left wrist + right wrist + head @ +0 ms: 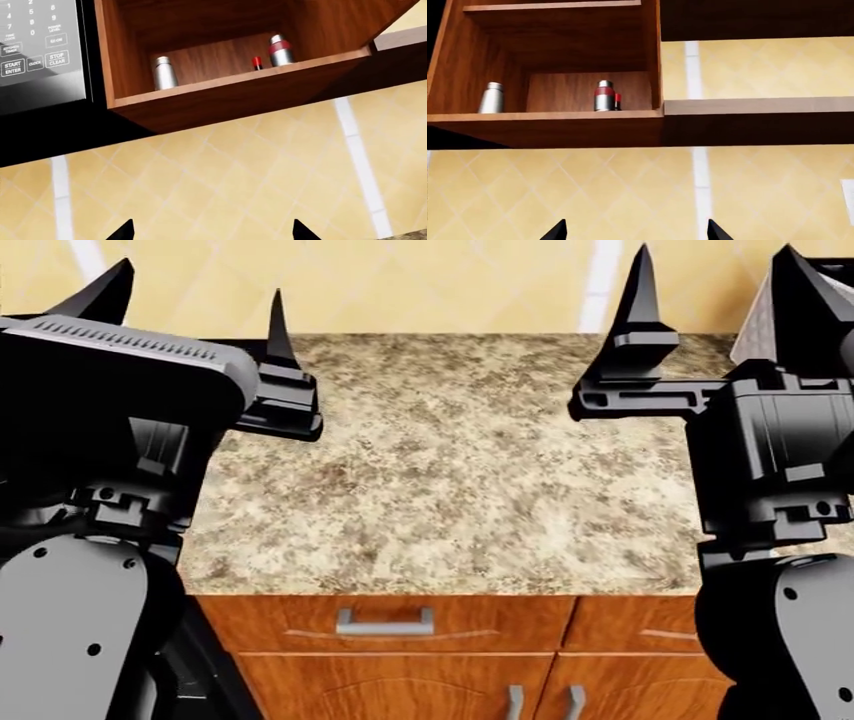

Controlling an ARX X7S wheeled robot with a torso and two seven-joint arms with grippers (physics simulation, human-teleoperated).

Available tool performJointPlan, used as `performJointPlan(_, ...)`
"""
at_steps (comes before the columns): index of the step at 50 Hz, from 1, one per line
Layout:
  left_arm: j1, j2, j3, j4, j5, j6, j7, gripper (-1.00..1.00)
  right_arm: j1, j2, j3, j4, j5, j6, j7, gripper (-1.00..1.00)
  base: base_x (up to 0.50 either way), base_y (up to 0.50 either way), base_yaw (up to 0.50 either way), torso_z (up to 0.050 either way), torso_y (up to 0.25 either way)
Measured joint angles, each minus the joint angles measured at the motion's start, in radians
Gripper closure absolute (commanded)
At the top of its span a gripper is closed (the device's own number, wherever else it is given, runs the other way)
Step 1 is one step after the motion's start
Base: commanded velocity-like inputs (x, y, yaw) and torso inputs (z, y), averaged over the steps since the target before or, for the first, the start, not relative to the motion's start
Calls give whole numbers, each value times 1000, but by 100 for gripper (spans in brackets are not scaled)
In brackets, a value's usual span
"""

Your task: Pick and place the shaker into the drawer. Then close the cabinet.

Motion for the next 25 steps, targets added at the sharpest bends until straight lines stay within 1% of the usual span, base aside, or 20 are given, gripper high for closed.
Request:
performJointPlan(15, -92, 36, 19, -40, -23, -14, -10, -100, 45, -1, -4, -7, 31, 36, 13, -100, 115, 144, 0, 0, 0)
performJointPlan(25, -126, 47, 25, -50, -34, -21, -19, -100, 56, 1, -3, -15, 51, 50, 18, -100, 116, 145, 0, 0, 0)
